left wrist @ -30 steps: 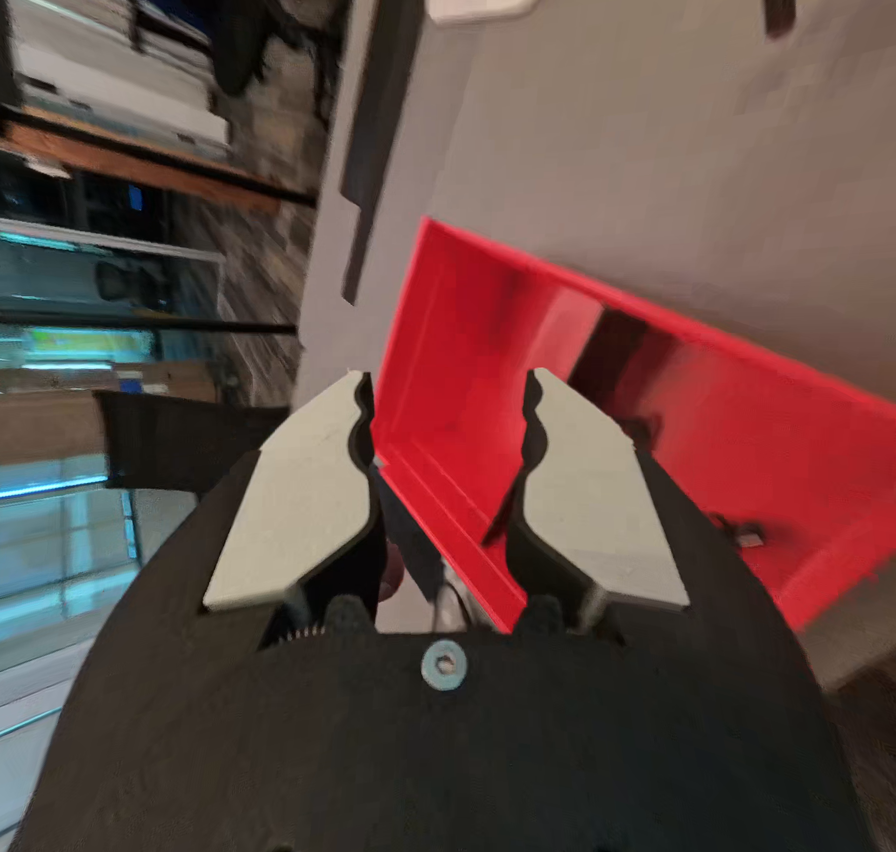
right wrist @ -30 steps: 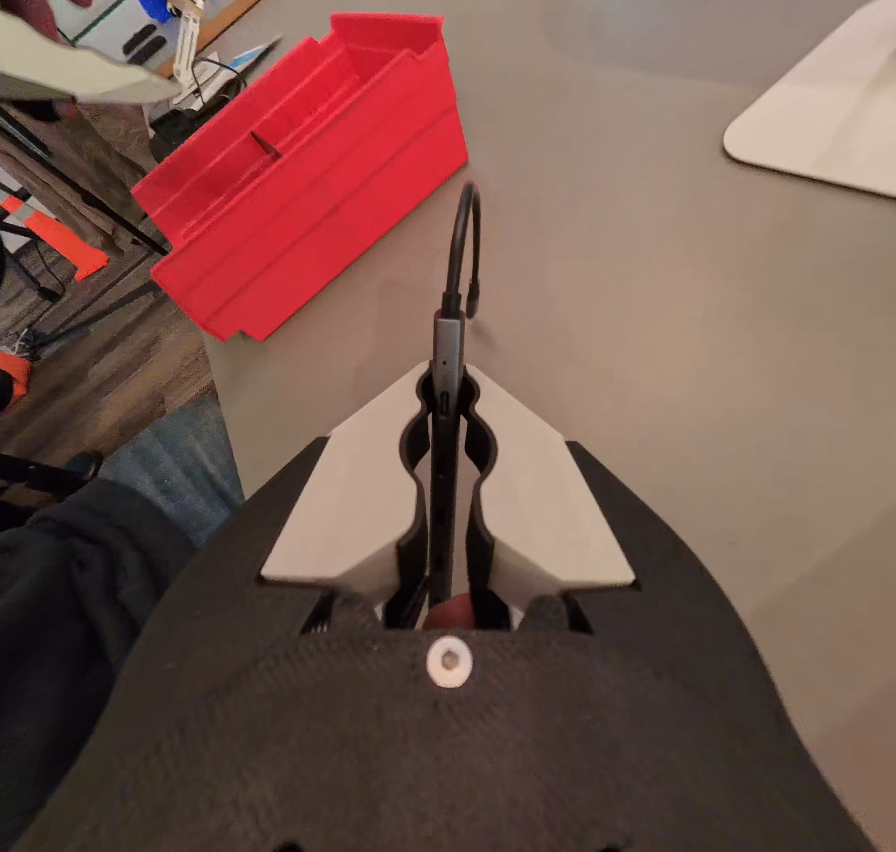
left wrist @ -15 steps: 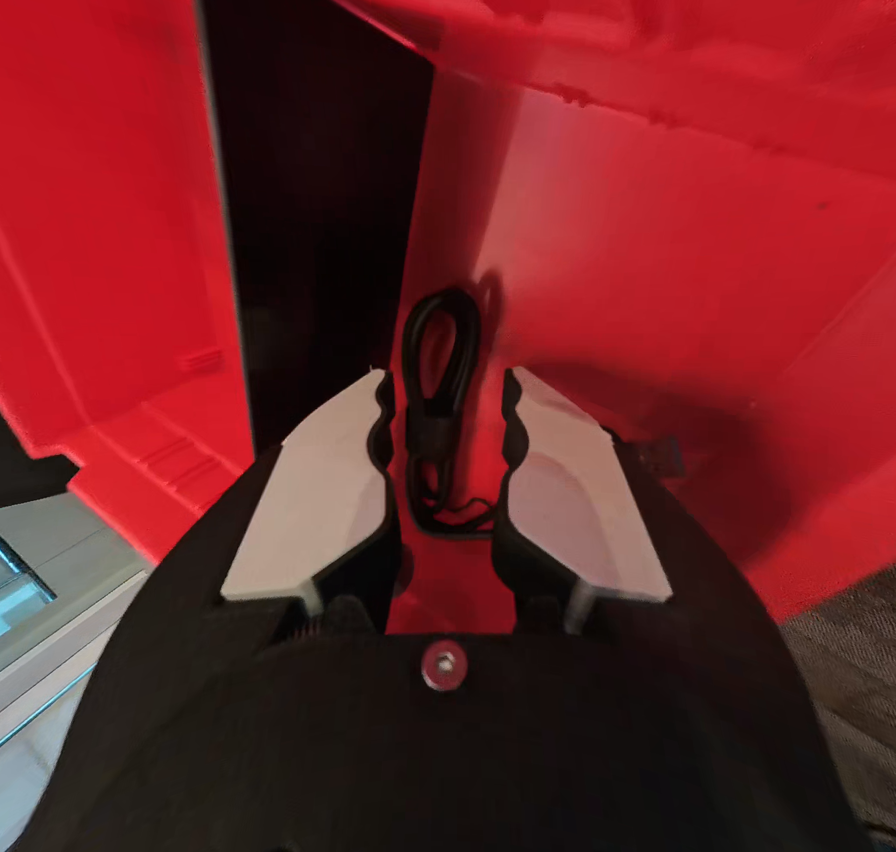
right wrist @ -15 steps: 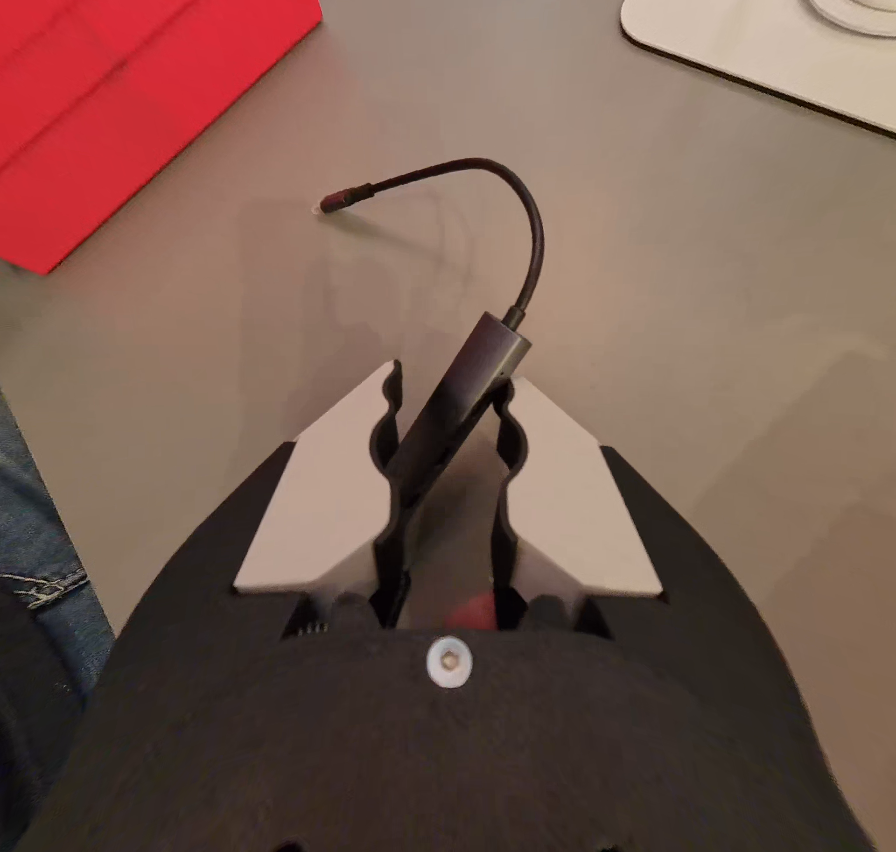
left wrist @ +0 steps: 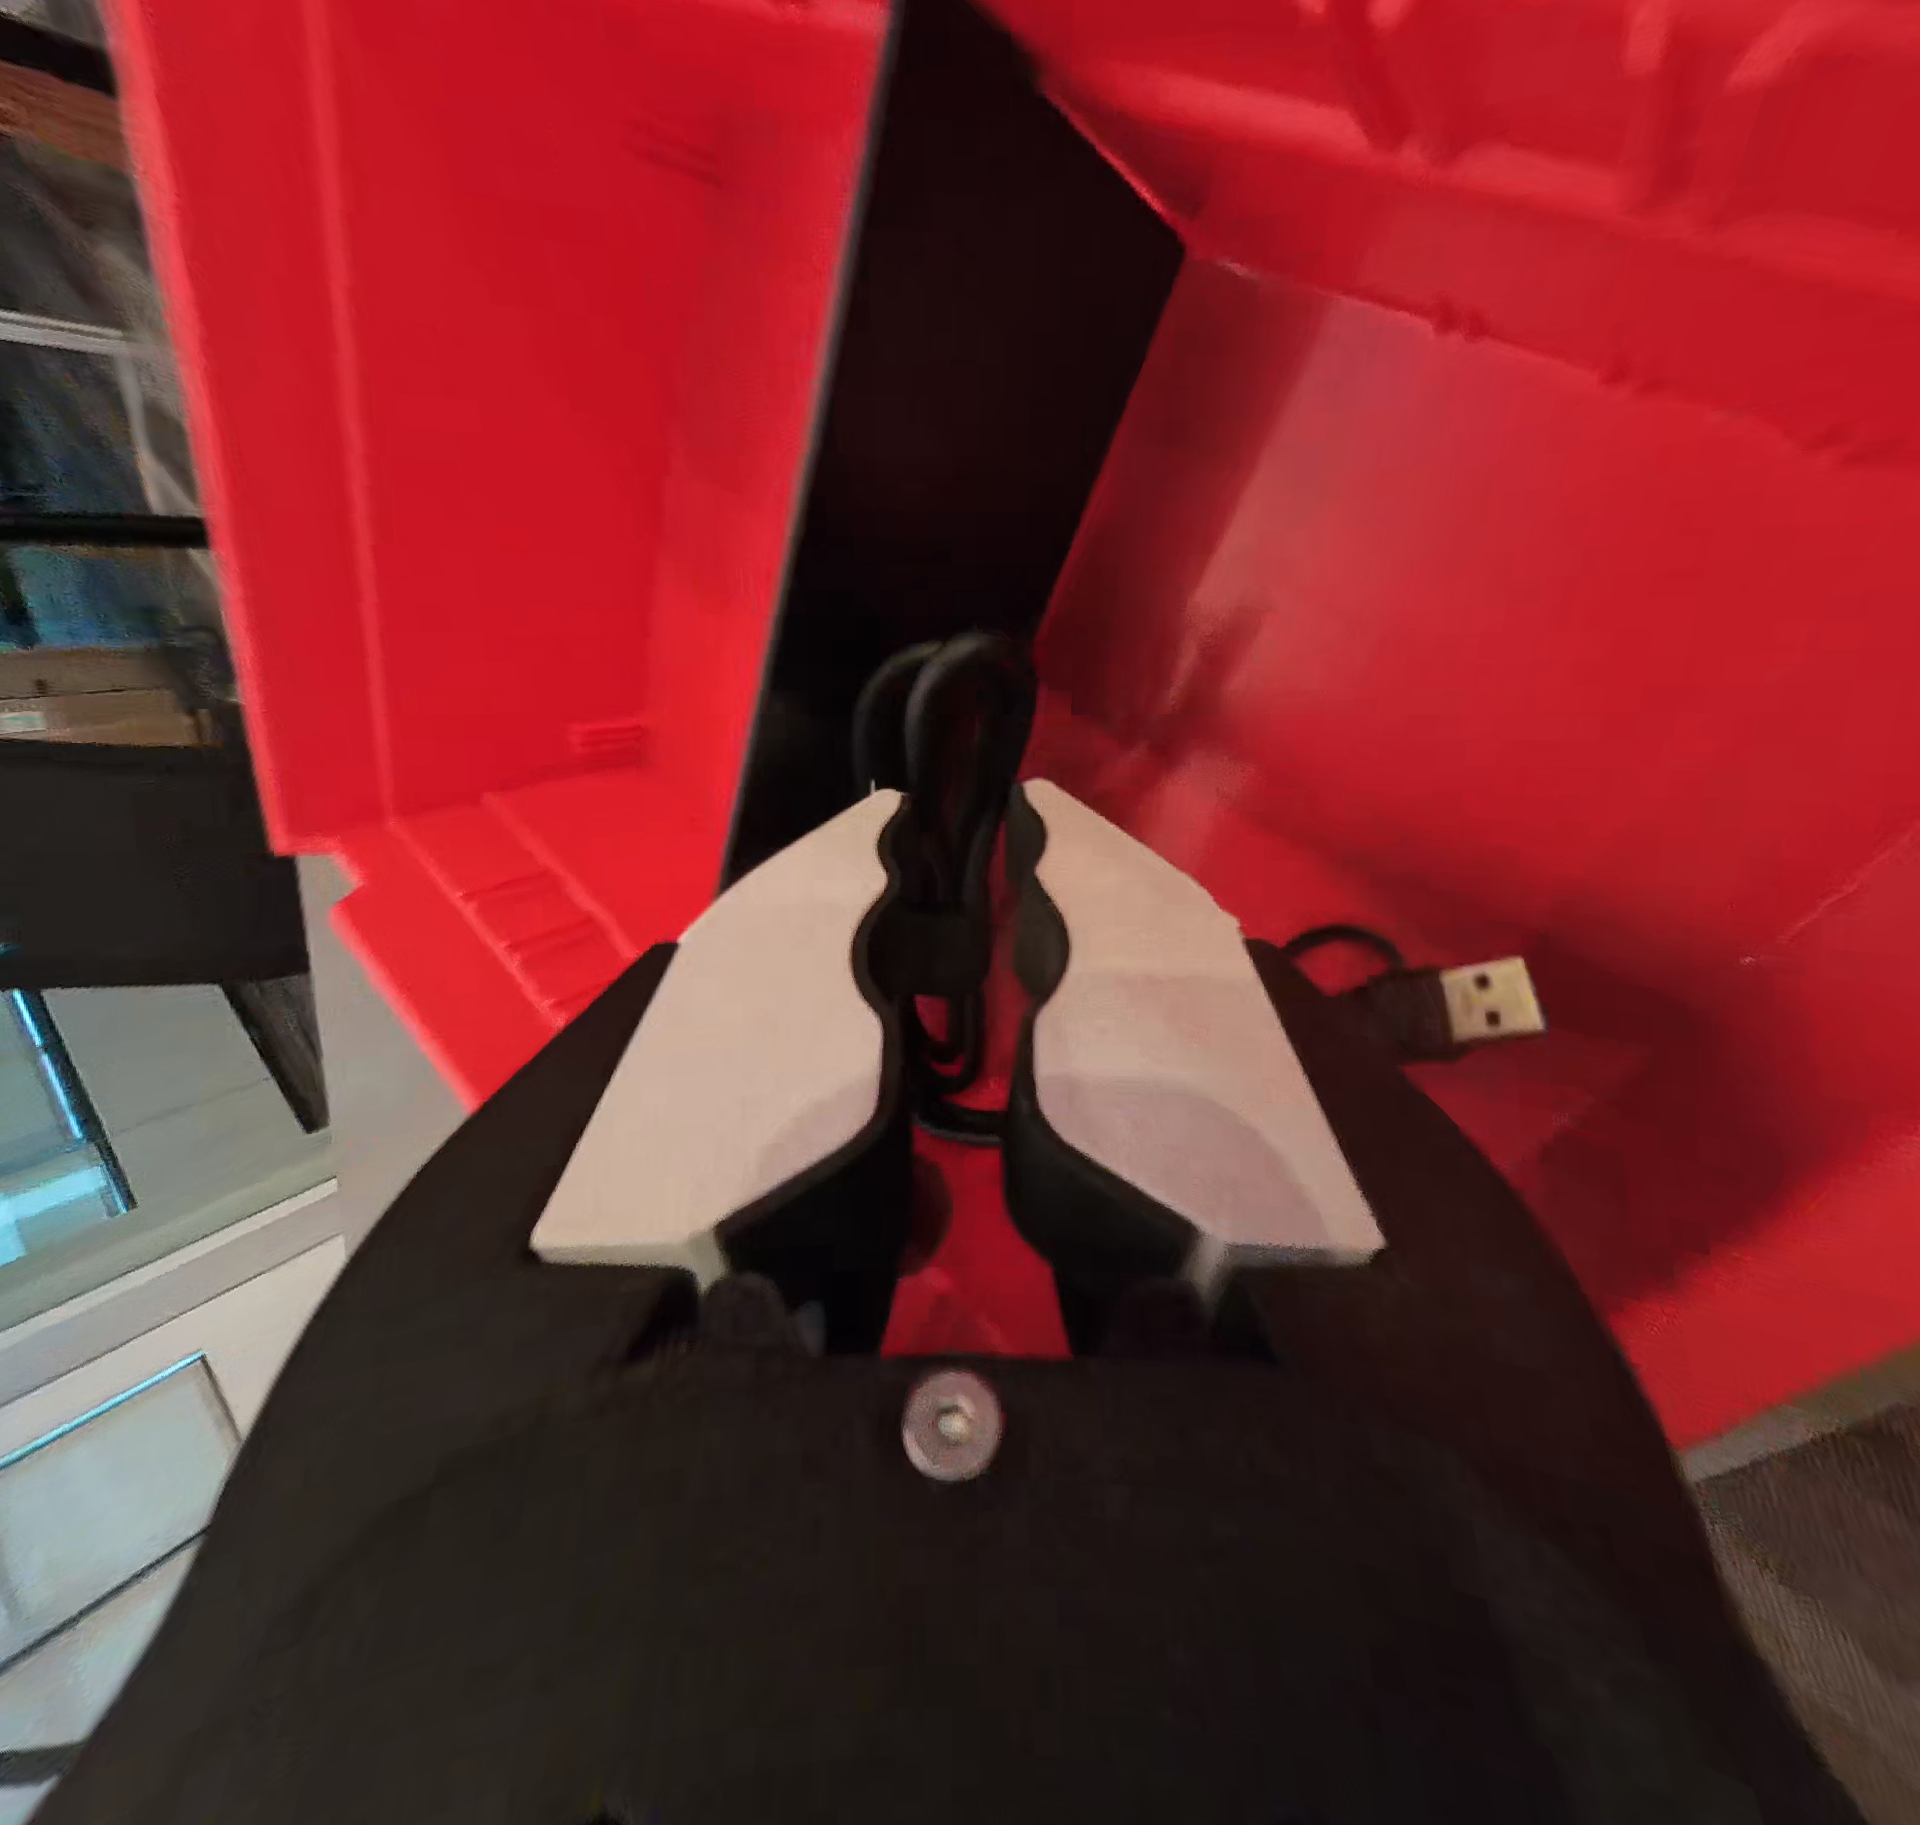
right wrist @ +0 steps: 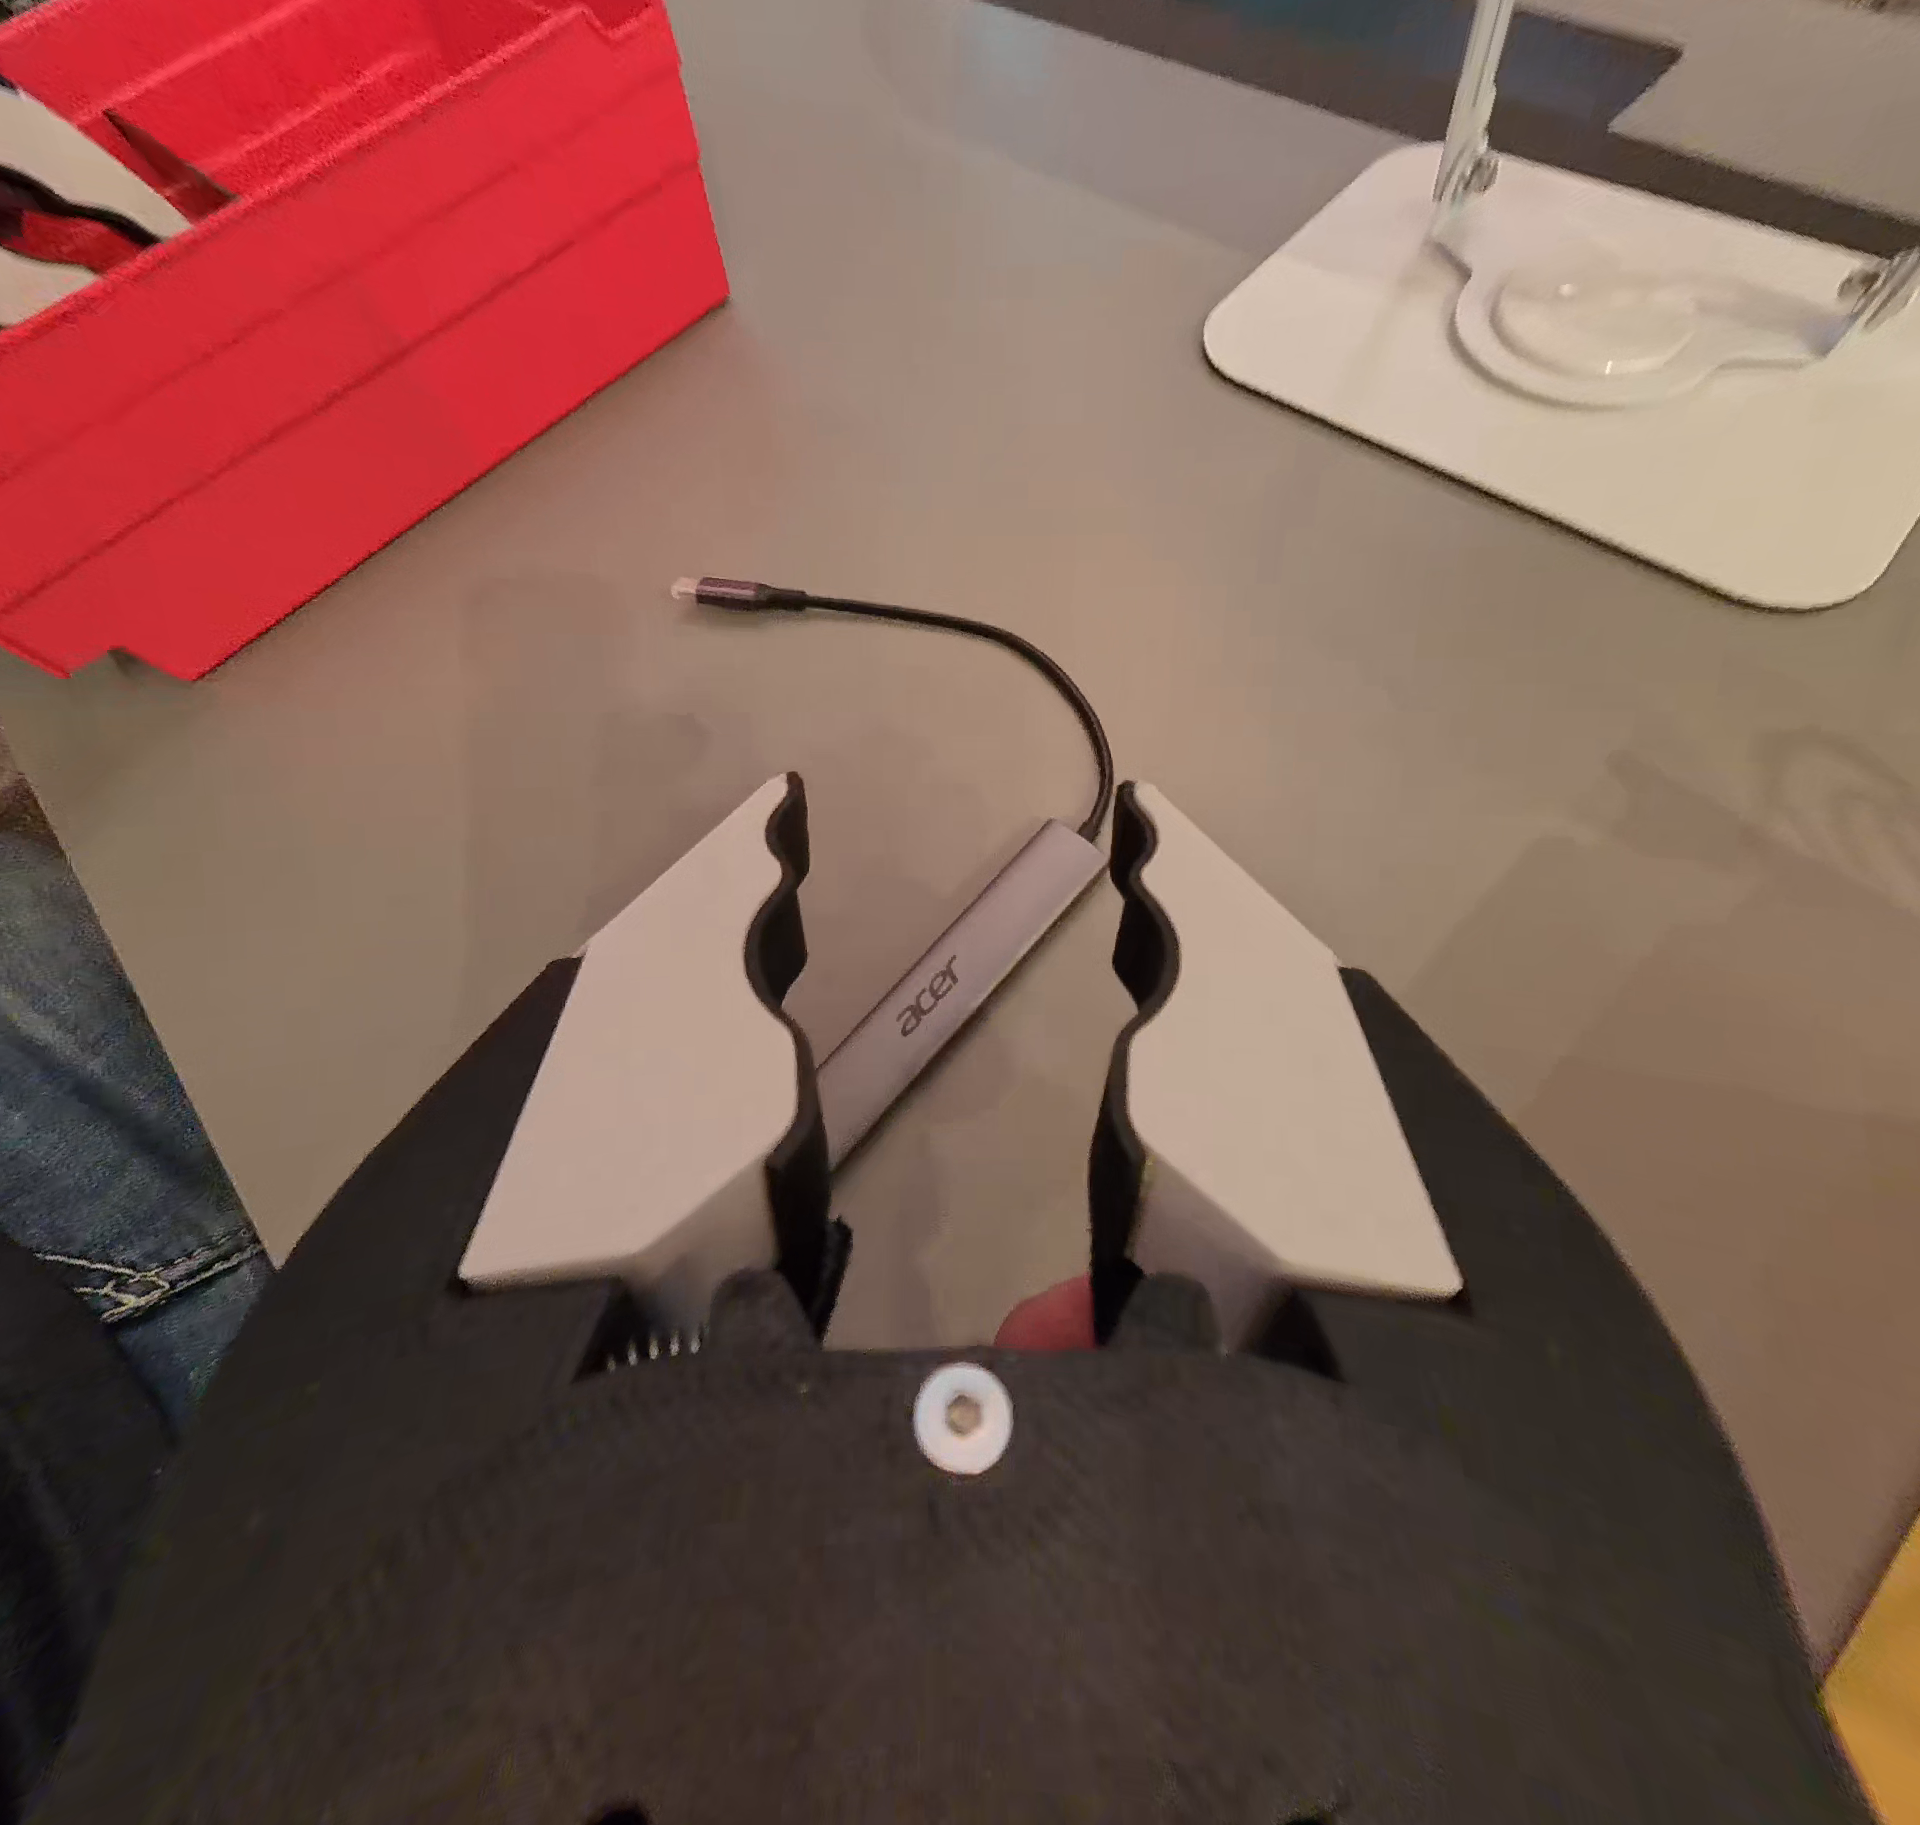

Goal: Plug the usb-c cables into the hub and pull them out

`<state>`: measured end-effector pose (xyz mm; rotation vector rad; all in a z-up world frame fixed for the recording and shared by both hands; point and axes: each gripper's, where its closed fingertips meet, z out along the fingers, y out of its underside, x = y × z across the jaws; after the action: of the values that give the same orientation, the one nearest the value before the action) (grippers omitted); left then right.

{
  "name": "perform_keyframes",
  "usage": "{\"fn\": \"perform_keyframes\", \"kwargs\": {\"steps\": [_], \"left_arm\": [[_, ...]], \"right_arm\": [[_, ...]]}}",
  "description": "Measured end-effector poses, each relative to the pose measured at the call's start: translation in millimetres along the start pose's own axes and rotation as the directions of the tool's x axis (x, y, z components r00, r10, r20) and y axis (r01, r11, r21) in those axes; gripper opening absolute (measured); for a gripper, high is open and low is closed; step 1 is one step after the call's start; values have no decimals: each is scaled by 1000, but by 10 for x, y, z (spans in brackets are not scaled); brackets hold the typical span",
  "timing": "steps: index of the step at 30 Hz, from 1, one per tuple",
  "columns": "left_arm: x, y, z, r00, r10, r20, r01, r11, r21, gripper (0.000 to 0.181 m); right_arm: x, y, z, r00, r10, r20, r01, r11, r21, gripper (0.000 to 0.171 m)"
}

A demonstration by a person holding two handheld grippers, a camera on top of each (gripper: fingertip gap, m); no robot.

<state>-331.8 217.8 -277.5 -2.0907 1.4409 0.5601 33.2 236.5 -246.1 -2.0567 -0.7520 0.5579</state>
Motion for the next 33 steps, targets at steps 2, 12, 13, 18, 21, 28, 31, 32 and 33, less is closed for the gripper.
{"fn": "perform_keyframes", "kwargs": {"steps": [2, 12, 13, 18, 21, 28, 31, 32, 33], "left_arm": [[-110, -53, -170, 998, -51, 37, 48, 997, 64, 16], [-684, -458, -1307, 941, -308, 140, 231, 888, 398, 13], [-698, -569, -1411, 937, -328, 116, 248, 863, 440, 13], [-694, -1221, -1792, 929, -368, -32, 310, 731, 608, 13], [-604, -1652, -1867, 931, -330, -155, 346, 663, 663, 13], [-256, -2479, -1702, 937, -143, -319, 330, 664, 671, 13], [-105, -2740, -1629, 933, -74, -351, 304, 682, 665, 13], [-51, -2814, -1618, 931, -46, -362, 293, 684, 668, 13], [-2, -2885, -1617, 925, -24, -378, 292, 680, 672, 13]], "right_arm": [[-77, -82, -57, 999, -46, 3, 45, 999, 22, 55], [-816, -625, -305, 964, -206, 169, 176, 968, 179, 45], [-933, -667, -333, 950, -243, 197, 203, 958, 200, 42], [-1637, -834, -556, 792, -550, 265, 429, 810, 401, 41], [-1928, -876, -642, 636, -763, 118, 634, 604, 484, 39], [-2089, -958, -594, 189, -957, -222, 937, 108, 331, 30], [-1948, -1013, -459, 173, -956, -235, 958, 108, 265, 30], [-1890, -1018, -404, 167, -956, -240, 965, 109, 237, 29], [-1846, -1001, -348, 160, -959, -235, 970, 109, 217, 28]]}}
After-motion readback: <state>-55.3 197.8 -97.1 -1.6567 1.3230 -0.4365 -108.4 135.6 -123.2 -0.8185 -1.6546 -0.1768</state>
